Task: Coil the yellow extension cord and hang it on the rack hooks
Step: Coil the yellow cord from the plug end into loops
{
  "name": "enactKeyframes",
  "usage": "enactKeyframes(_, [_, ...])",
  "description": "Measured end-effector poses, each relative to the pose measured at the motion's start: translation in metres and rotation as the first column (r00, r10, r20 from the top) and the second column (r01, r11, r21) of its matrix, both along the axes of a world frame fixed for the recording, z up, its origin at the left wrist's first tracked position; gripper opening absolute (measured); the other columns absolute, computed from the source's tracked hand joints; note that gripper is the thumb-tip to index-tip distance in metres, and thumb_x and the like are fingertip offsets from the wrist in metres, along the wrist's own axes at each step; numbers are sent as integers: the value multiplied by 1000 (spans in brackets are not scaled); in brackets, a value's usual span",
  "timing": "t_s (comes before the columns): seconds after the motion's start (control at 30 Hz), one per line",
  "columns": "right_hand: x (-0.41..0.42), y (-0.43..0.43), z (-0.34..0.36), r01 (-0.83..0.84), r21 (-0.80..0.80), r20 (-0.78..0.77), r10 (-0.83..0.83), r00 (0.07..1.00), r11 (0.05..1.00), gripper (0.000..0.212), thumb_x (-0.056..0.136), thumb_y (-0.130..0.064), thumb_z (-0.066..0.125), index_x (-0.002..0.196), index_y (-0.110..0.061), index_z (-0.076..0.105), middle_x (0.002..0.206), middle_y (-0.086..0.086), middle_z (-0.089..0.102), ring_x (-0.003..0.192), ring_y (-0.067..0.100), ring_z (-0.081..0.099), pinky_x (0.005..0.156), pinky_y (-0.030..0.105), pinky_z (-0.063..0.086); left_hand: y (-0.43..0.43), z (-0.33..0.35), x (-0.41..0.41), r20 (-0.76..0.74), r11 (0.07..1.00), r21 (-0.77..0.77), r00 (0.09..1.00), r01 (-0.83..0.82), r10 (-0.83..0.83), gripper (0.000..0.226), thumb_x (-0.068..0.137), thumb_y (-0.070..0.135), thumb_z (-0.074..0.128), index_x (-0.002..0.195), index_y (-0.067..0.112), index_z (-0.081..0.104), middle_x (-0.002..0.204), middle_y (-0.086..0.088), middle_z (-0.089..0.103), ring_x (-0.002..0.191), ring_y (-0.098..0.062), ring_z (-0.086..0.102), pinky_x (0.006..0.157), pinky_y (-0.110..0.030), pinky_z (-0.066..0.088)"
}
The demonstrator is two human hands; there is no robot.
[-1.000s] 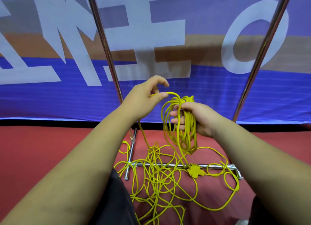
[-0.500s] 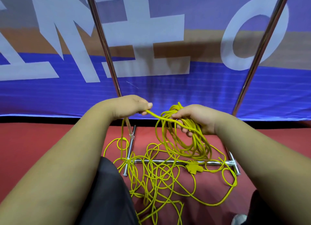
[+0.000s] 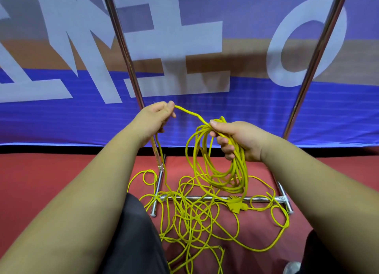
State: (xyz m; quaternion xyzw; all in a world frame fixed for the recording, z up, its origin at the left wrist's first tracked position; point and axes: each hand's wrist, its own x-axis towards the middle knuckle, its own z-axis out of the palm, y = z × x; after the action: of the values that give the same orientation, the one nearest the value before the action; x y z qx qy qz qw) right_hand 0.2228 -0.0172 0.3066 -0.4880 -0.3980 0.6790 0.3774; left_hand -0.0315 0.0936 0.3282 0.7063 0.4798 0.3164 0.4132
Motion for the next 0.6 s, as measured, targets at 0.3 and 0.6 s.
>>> enactKeyframes(0.3, [3, -6, 1, 15, -3, 16, -15, 1000, 1000, 23, 100, -40, 67, 91, -19, 63, 63, -5, 44, 44, 9, 36, 46, 24, 33, -10, 1, 4, -286, 983, 79, 948, 168, -139, 28, 101, 54, 59, 98, 34, 79, 85, 10, 68, 72, 4, 56, 74, -25, 45])
enactKeyframes(0.6, [4, -6, 14, 68, -55, -141, -75, 987, 996, 25, 96, -43, 69, 89, -20, 60, 55, -10, 31, 36, 4, 28, 39, 21, 28, -12, -28, 57, -533, 929, 131, 815, 346, -228, 86, 73, 55, 87, 146, 33, 48, 124, 5, 59, 105, -15, 61, 93, -38, 53])
